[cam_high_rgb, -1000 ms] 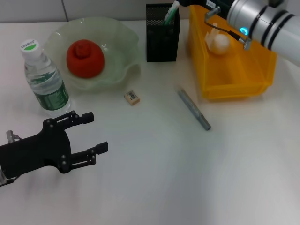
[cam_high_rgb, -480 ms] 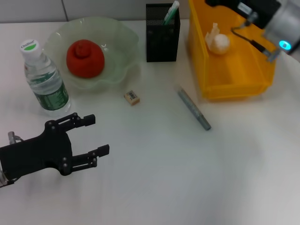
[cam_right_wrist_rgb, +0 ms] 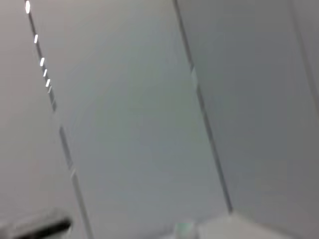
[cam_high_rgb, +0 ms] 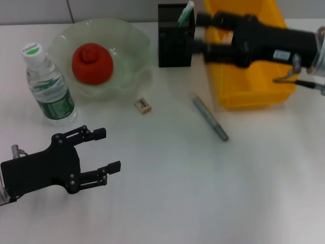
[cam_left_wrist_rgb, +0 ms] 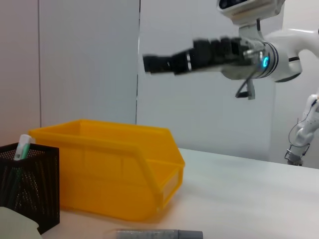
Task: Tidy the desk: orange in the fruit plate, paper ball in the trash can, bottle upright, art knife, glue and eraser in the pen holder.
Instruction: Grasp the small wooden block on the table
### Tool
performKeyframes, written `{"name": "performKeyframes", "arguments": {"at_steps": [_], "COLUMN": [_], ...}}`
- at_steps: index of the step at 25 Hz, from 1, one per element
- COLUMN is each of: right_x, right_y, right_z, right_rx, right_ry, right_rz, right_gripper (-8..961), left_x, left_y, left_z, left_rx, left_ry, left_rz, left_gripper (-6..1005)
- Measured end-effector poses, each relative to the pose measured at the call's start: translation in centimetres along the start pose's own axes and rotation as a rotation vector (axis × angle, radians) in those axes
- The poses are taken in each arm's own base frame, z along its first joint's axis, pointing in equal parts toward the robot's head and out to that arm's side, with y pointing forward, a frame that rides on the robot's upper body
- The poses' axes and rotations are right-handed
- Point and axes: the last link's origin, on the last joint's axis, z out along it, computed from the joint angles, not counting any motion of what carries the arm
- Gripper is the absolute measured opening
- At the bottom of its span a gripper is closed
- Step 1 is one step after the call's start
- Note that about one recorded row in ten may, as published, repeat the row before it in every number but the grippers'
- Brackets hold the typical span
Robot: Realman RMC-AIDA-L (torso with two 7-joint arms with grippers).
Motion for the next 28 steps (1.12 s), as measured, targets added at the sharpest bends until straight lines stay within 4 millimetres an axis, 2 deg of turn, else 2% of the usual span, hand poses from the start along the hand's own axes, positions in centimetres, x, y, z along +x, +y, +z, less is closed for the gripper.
{"name": "performKeyframes", "arguments": {"at_steps": [6,15,17,18,19,20,21,24,28], "right_x": [0.7,0.2,-0.3,-0.7,-0.7,-1.1,-1.1,-1.6,-2.2], "right_y": [0.1,-0.1,-0.3,-0.5,-0.5,-0.8,-0.8,-1.4,-1.8], "right_z": [0.0,0.3,0.7,1.2,1.2,1.8,1.8,3.0,4.0], "right_rx": [-0.022,-0.033,-0.039,-0.038,-0.038,-0.034,-0.034,-0.004,0.03], "right_ry": [0.082,0.128,0.193,0.289,0.289,0.375,0.375,0.554,0.669], "right_rz": [0.015,0.02,0.032,0.052,0.052,0.063,0.063,0.088,0.082], "right_gripper": [804,804,804,804,804,804,804,804,804], "left_x": [0.0,0.0,0.0,0.0,0.0,0.0,0.0,0.1,0.0], "left_y": [0.0,0.1,0.1,0.1,0.1,0.1,0.1,0.1,0.0], "left_z": [0.0,0.0,0.1,0.1,0.1,0.1,0.2,0.2,0.2], "left_rx": [0.001,-0.001,-0.002,-0.003,-0.003,-0.004,-0.004,-0.005,-0.005], "left_ry": [0.0,0.002,0.003,0.003,0.003,0.003,0.003,0.003,0.002], "left_rz": [-0.006,-0.003,0.001,0.002,0.002,0.003,0.003,0.004,0.004], "left_gripper": [799,799,799,799,799,799,799,799,799]}}
